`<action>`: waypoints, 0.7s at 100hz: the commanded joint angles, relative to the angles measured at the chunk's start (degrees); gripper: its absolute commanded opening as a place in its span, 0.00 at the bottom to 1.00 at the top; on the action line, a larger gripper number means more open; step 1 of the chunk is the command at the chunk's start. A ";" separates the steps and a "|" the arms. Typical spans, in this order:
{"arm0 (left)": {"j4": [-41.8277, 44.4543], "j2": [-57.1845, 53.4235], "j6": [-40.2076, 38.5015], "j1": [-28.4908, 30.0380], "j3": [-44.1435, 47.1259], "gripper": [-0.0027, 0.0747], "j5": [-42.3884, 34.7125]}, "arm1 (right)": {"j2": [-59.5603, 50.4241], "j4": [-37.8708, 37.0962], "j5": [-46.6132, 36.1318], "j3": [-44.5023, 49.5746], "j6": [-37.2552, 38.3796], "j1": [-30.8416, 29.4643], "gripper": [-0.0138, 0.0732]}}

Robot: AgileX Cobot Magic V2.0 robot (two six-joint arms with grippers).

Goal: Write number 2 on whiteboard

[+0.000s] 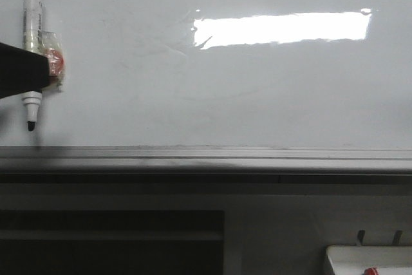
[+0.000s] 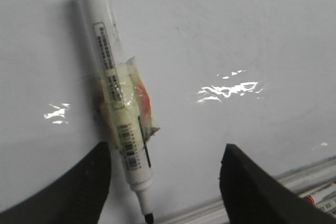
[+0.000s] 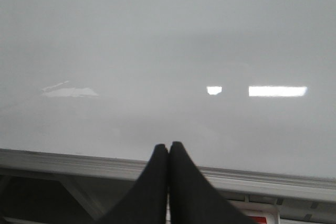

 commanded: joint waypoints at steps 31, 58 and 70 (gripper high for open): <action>-8.12 8.84 0.01 -0.60 -6.07 0.49 -5.13 | 1.07 -0.32 -4.80 -1.89 -0.65 0.07 0.09; -7.23 8.81 0.01 -0.60 -6.07 0.01 -3.70 | 1.43 0.70 -4.80 -1.89 -1.63 0.17 0.09; -2.31 8.81 0.01 -0.60 -6.07 0.01 -1.56 | 4.17 11.34 -5.12 -3.14 -12.21 1.23 0.09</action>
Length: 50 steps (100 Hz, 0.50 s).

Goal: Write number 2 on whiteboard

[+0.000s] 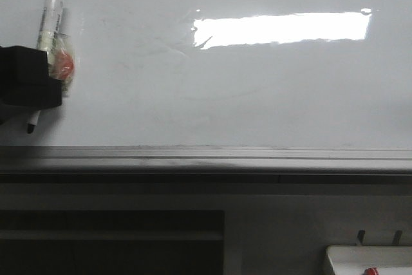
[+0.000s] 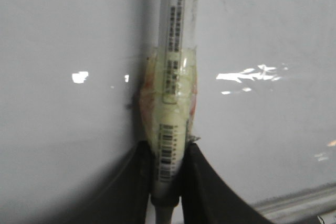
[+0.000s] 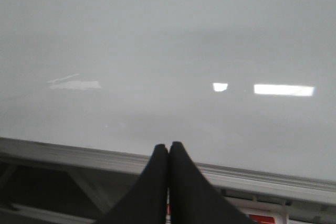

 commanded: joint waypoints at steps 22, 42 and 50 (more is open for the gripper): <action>31.61 -1.90 0.01 -0.54 -1.60 0.01 0.84 | 11.95 33.55 -1.34 -7.48 -39.62 5.54 0.10; 55.16 -2.53 0.01 -0.54 -1.60 0.01 0.31 | 20.57 42.73 1.39 -11.21 -54.60 11.69 0.28; 57.22 -2.53 0.01 -0.54 -1.48 0.01 -1.13 | 23.59 42.88 2.61 -12.88 -54.60 13.92 0.45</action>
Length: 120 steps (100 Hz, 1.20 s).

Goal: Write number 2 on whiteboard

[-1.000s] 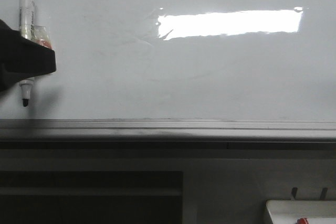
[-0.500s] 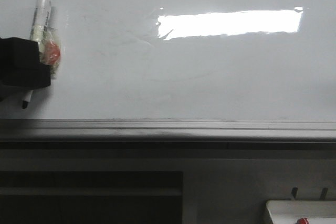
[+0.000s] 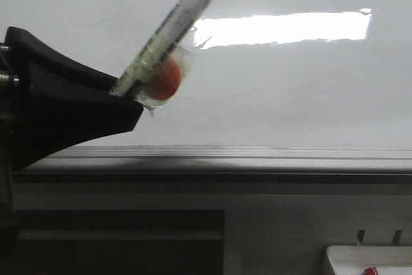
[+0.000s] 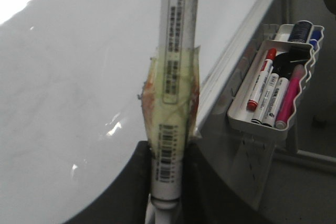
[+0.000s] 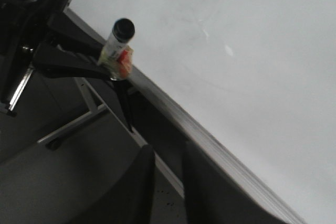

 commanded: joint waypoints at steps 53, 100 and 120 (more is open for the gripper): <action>9.94 -1.16 -0.12 -0.34 -1.48 0.01 -9.08 | 19.91 7.82 -7.71 -11.62 -5.08 15.54 0.59; 9.94 -1.16 -0.12 -0.34 -1.48 0.01 -8.85 | 26.73 7.82 -10.54 -15.78 -6.60 20.76 0.42; 9.39 -1.16 -0.12 -0.34 -1.48 0.01 -8.96 | 27.87 7.82 -10.93 -15.78 -6.35 20.76 0.08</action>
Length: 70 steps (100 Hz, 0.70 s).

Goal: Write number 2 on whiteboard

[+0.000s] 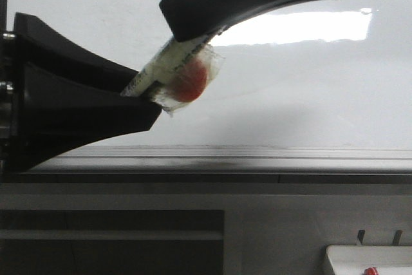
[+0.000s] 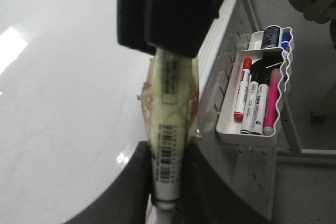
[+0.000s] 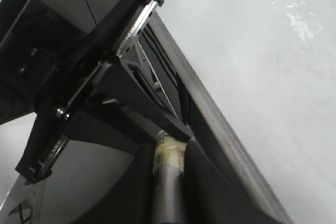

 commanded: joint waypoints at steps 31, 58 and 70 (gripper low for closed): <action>-5.62 -2.23 -0.39 -0.34 -1.59 0.57 -10.00 | -0.73 1.54 1.04 -2.27 -0.63 0.04 0.07; -15.94 -12.88 -0.39 -0.34 -1.48 0.61 -2.54 | -0.73 -1.57 -7.12 -4.78 -0.68 -2.24 0.07; -19.31 -18.93 -0.39 0.09 -1.48 0.53 1.17 | -0.73 -1.67 -12.36 -6.79 -0.68 -2.36 0.07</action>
